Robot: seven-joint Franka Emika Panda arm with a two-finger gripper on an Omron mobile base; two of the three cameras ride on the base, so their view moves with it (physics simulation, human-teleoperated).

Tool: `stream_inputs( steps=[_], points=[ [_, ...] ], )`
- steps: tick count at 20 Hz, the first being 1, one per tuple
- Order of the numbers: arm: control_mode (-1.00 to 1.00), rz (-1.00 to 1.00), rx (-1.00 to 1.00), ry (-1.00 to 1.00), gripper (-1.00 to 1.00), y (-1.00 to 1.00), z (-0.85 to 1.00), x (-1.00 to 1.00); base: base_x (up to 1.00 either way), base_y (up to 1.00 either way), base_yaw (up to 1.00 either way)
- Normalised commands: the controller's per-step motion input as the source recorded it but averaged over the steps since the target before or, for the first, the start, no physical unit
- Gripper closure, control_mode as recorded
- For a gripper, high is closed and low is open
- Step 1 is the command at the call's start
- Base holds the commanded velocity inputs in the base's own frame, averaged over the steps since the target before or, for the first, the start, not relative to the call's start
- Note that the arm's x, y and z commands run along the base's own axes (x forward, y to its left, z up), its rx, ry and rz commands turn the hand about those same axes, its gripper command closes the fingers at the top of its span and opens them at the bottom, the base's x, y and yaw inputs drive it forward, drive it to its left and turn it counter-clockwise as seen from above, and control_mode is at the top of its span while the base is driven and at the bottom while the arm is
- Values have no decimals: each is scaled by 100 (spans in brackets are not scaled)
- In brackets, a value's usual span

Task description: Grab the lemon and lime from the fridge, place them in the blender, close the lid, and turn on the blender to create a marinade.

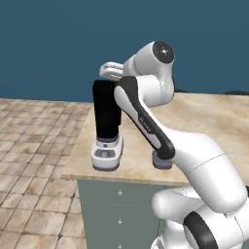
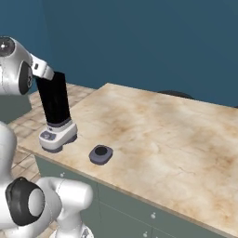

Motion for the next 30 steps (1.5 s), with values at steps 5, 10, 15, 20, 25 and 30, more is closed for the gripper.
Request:
stream_inputs(
  steps=[5,10,15,20,25,30],
  points=[
    [-100,4,0,4,100,4,-36,36,0,0,0],
    [-100,3,0,3,100,0,-35,18,0,0,0],
    [-100,1,-3,4,100,0,-36,11,0,0,0],
    [-100,0,-2,1,100,0,0,6,0,0,0],
    [-100,0,0,0,100,0,42,12,0,0,0],
    [-100,0,0,0,100,4,37,27,0,0,0]
  ],
)
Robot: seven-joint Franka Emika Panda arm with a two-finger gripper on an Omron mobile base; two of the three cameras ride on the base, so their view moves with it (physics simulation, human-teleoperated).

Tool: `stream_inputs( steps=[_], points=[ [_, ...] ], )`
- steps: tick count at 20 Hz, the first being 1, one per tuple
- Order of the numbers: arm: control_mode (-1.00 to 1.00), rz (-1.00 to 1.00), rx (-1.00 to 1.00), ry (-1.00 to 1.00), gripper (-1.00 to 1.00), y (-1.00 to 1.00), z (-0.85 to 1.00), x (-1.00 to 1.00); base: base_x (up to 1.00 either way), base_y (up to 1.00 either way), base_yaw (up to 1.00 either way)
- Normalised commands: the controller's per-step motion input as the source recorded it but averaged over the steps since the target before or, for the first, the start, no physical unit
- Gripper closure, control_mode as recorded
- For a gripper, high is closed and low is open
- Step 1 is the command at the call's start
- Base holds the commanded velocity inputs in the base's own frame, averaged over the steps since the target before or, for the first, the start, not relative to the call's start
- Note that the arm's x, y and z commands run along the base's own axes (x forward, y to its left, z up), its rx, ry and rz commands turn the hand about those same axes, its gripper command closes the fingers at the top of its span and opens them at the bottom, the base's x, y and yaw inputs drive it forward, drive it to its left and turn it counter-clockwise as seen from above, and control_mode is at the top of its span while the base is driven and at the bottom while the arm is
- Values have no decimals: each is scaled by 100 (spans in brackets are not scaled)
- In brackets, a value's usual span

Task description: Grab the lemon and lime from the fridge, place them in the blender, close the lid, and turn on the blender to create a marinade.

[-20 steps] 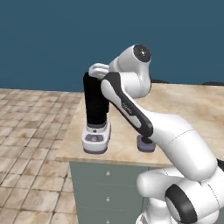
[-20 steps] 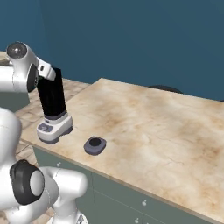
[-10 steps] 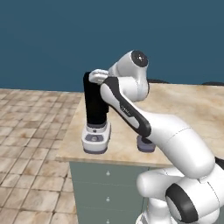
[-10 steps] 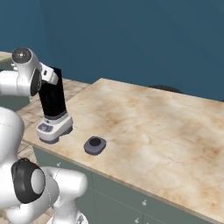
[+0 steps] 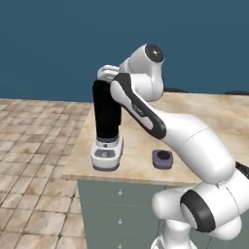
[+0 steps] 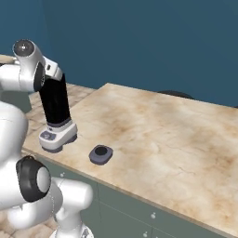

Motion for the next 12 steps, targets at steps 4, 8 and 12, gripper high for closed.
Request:
stream_inputs(
  steps=[4,8,12],
  points=[
    [-100,0,-3,7,100,13,9,39,0,0,0],
    [-100,0,-9,5,100,18,-24,42,0,0,0],
    [-100,0,-9,2,100,15,-37,35,0,0,0]
  ],
)
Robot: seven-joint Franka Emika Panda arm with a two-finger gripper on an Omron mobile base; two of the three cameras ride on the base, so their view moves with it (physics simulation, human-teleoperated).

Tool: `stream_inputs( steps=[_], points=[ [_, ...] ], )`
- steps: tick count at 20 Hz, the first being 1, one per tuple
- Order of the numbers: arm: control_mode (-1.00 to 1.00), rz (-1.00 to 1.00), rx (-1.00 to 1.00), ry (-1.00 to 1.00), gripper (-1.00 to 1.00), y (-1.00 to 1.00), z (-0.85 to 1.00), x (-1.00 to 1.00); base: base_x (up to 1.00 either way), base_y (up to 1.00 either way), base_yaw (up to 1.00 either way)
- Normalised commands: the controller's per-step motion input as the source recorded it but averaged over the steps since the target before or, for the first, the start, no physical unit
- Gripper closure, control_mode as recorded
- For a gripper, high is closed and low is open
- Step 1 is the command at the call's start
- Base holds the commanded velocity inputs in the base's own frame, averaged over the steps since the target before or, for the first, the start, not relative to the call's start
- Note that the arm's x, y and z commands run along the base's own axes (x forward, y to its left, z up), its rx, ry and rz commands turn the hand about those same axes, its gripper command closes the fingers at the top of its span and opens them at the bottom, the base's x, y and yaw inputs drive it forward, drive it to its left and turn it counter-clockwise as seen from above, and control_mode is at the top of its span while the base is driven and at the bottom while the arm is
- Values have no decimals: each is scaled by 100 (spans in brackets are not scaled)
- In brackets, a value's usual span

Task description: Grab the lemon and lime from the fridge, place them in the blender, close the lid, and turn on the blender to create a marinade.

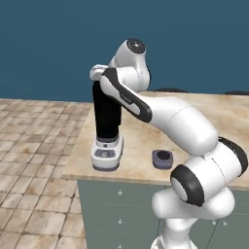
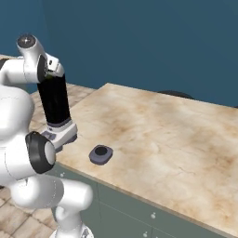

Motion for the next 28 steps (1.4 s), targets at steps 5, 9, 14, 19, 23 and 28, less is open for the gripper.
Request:
stream_inputs(
  steps=[5,9,14,19,23,28],
  points=[
    [-100,0,-8,1,100,6,-39,27,0,0,0],
    [-100,0,-7,1,100,0,-37,19,0,0,0],
    [-100,0,-6,3,100,0,-27,7,0,0,0],
    [-100,0,-4,4,100,1,-28,0,0,0,0],
    [-100,0,-4,3,100,20,-36,7,0,0,0],
    [-100,0,-6,5,-100,34,-46,12,0,0,0]
  ],
)
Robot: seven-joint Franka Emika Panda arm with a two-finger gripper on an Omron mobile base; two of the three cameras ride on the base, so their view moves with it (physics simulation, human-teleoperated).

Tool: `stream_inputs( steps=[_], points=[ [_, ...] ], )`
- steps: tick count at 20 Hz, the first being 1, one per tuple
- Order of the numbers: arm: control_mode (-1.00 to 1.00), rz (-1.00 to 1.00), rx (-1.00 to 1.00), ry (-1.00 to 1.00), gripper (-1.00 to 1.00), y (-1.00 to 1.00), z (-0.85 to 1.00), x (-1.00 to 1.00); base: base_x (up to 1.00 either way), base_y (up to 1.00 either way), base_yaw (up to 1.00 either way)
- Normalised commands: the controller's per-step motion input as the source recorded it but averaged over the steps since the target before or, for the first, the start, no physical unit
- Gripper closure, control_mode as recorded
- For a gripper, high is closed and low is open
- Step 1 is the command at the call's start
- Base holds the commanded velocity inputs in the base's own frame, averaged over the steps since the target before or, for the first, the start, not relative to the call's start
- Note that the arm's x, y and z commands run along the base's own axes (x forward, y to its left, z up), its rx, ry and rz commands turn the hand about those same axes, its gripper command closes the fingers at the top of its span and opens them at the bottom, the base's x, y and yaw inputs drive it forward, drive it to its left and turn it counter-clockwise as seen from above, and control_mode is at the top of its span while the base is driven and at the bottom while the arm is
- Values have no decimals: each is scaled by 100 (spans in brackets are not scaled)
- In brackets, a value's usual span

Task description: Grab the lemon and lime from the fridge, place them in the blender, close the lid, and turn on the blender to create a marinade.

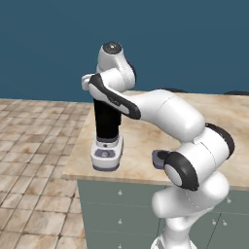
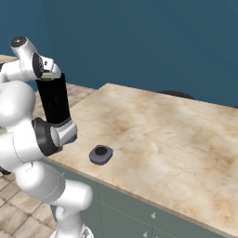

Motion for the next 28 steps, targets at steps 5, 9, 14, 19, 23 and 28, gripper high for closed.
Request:
stream_inputs(
  steps=[5,9,14,19,23,28],
  points=[
    [-100,0,-3,3,-100,22,-41,6,0,0,0],
    [-100,0,0,0,-100,1,-32,1,0,0,0],
    [-100,0,0,0,-100,-1,-13,0,0,0,0],
    [-100,0,0,-9,-100,-23,21,-20,0,0,0],
    [-100,0,0,-20,-100,-46,63,-55,0,0,0],
    [-100,0,2,-10,-100,-67,1,-80,0,0,0]
  ],
)
